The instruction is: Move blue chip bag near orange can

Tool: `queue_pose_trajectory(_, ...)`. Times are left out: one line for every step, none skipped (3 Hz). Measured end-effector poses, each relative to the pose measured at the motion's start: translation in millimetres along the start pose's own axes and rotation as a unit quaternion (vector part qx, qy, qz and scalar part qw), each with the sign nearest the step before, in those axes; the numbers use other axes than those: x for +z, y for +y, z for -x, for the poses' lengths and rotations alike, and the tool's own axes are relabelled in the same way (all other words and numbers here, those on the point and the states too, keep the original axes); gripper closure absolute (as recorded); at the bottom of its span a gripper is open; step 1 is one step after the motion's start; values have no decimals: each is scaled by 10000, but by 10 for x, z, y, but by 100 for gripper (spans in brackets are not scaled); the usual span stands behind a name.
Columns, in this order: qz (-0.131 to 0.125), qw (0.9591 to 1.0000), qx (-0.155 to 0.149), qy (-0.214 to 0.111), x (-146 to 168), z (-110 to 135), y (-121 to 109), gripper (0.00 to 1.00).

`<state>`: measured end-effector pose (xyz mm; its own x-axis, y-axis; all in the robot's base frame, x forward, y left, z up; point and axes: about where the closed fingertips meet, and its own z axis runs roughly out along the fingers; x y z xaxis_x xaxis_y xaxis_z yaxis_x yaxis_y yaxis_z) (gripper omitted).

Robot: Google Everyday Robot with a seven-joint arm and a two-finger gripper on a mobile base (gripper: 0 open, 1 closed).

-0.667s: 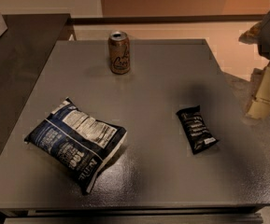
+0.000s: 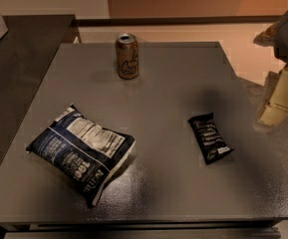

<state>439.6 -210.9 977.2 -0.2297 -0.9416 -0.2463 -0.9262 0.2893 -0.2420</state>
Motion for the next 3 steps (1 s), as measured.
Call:
queue_pose_trajectory(101, 9989, 42, -451, 128, 240, 90, 0)
queue_pose_trajectory(271, 9953, -70, -923, 333, 645, 225, 0)
queue_pose_trajectory(496, 9909, -300, -1216, 551, 1072, 407, 0)
